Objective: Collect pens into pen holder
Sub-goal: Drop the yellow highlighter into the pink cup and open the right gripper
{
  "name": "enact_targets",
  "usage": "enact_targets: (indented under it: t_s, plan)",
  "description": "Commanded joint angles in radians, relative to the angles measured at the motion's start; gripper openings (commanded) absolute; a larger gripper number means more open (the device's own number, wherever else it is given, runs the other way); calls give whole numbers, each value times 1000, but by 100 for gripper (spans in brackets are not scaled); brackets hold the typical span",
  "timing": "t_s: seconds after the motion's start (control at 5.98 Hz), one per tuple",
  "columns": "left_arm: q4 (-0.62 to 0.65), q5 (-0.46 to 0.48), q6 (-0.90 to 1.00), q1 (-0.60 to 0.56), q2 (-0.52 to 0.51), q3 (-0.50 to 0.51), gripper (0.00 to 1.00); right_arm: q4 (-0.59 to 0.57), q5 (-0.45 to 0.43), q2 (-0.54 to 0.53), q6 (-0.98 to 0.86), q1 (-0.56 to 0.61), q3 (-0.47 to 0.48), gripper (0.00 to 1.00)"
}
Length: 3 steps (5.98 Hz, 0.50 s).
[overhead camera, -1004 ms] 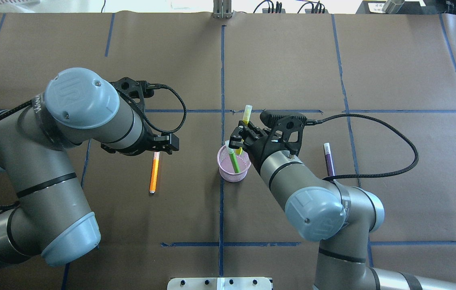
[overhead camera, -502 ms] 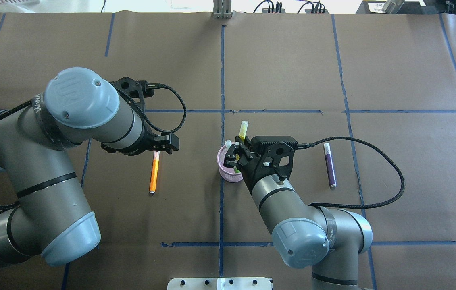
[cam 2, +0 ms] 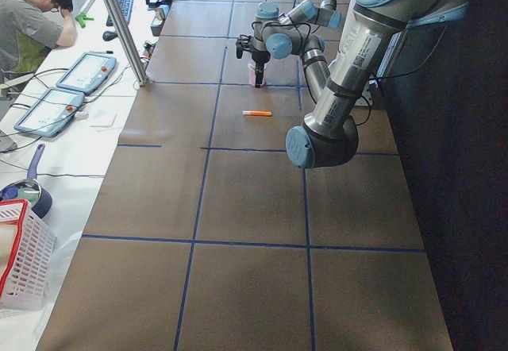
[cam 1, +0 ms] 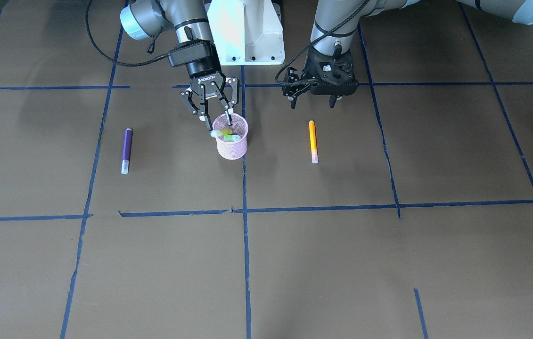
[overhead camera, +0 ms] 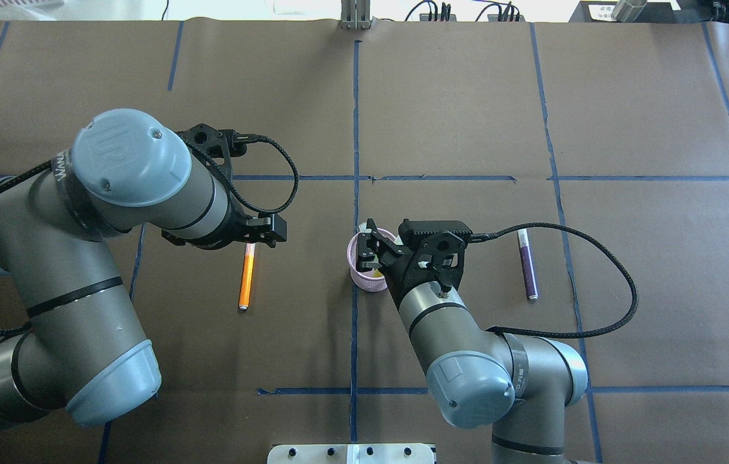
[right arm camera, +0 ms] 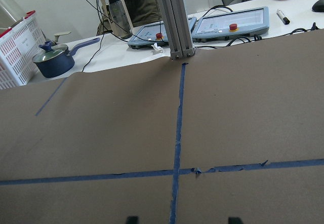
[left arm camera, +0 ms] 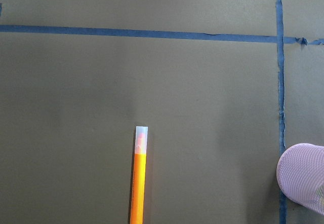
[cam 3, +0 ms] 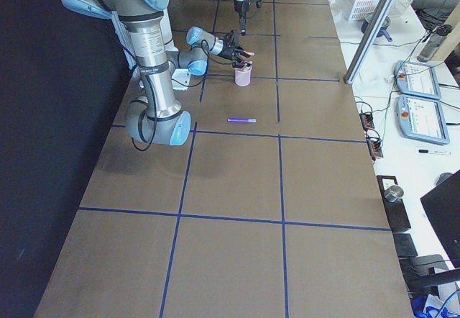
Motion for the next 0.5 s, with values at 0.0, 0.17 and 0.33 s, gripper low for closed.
enact_targets:
  t_s: [0.0,0.17,0.33]
  plan:
    - [-1,1,0,0,0,0,100,-5,85,9,5,44,13,99]
    - [1,1,-2,0,0,-2,100,-35,207,9,8,98,30,99]
    - [1,1,-2,2,0,3,100,-189,394,9,35,170,102,99]
